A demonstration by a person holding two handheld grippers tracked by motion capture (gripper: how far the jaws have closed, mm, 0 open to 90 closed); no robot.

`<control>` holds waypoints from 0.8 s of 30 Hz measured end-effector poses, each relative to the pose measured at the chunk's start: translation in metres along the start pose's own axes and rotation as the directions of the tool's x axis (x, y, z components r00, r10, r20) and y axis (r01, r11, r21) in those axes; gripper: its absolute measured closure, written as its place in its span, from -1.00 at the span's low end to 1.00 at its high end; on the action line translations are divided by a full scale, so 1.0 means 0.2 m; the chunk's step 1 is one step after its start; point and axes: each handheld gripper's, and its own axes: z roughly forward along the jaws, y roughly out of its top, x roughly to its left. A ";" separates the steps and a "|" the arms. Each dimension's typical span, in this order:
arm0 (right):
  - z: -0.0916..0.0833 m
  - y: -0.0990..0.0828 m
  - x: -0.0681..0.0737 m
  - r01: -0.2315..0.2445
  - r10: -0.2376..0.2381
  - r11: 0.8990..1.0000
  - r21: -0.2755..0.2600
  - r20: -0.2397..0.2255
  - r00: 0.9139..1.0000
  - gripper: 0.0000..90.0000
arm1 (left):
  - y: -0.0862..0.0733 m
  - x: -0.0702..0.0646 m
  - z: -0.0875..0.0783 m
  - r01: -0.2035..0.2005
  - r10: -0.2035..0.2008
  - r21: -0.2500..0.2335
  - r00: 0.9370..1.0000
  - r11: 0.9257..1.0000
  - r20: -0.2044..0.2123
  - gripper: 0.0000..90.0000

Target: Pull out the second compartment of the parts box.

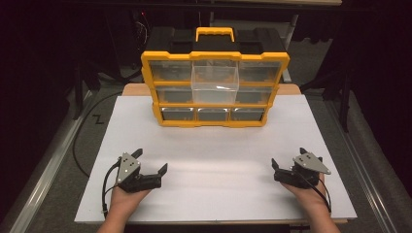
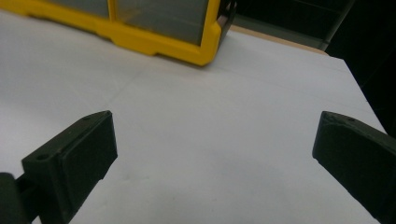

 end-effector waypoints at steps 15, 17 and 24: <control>-0.04 -0.03 0.04 -0.139 0.129 0.988 -0.062 -0.150 0.980 -0.97 | 0.00 0.01 0.01 0.015 -0.015 0.003 1.000 1.000 -0.001 -0.99; -0.04 -0.03 0.04 -0.134 0.123 0.989 -0.065 -0.147 0.981 -0.97 | 0.00 0.01 0.00 0.015 -0.015 0.003 1.000 1.000 -0.004 -0.99; -0.06 -0.02 0.02 -0.142 0.130 0.986 -0.089 -0.133 0.983 -0.97 | 0.00 0.00 0.00 0.005 -0.005 0.011 1.000 1.000 -0.008 -0.99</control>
